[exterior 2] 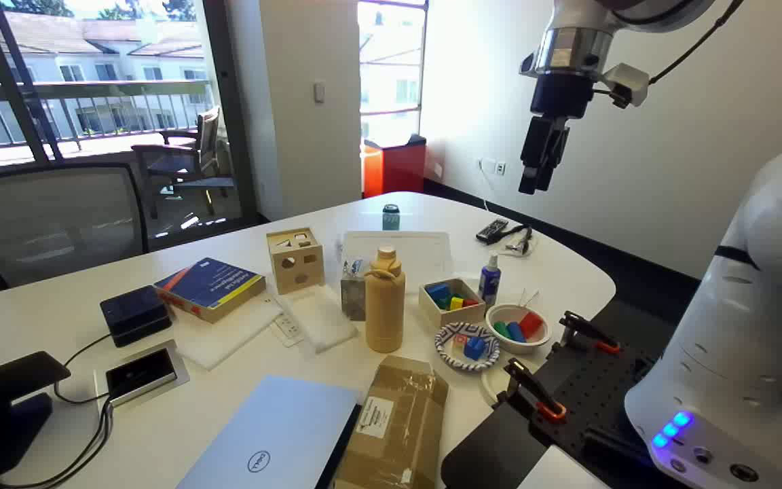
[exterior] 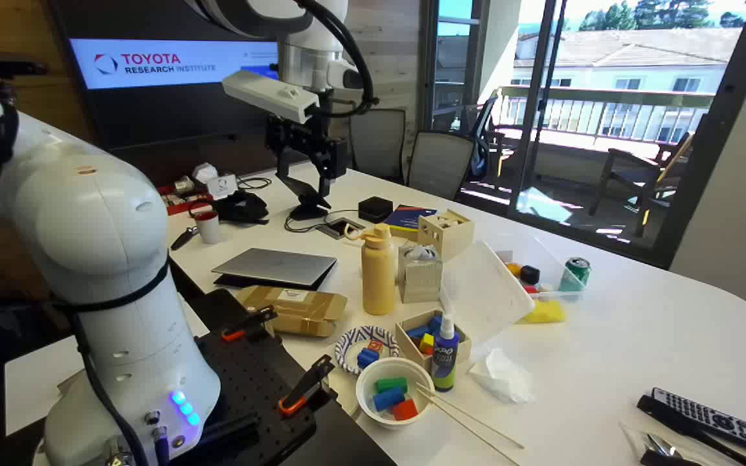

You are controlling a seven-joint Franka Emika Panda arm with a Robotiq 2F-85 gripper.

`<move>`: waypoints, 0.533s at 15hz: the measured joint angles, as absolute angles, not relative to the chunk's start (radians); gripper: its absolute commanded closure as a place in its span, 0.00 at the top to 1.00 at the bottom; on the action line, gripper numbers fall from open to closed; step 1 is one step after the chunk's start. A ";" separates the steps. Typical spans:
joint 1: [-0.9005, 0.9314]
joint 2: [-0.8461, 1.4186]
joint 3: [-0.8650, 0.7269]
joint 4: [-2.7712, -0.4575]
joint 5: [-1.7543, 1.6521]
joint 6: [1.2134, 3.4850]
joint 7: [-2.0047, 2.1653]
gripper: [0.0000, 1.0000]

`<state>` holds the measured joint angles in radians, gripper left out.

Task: Move the yellow cube from the wooden object to the plate in front of it

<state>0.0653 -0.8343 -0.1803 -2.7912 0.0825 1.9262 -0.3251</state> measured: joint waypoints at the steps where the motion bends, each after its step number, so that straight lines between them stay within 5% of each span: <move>1: 0.065 -0.834 -0.180 -2.791 0.083 1.926 -0.325 1.00; 8: 0.058 -0.791 -0.178 -2.779 0.082 1.983 -0.298 1.00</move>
<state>0.0577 -0.7914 -0.1783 -2.7794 0.0824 1.9834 -0.2984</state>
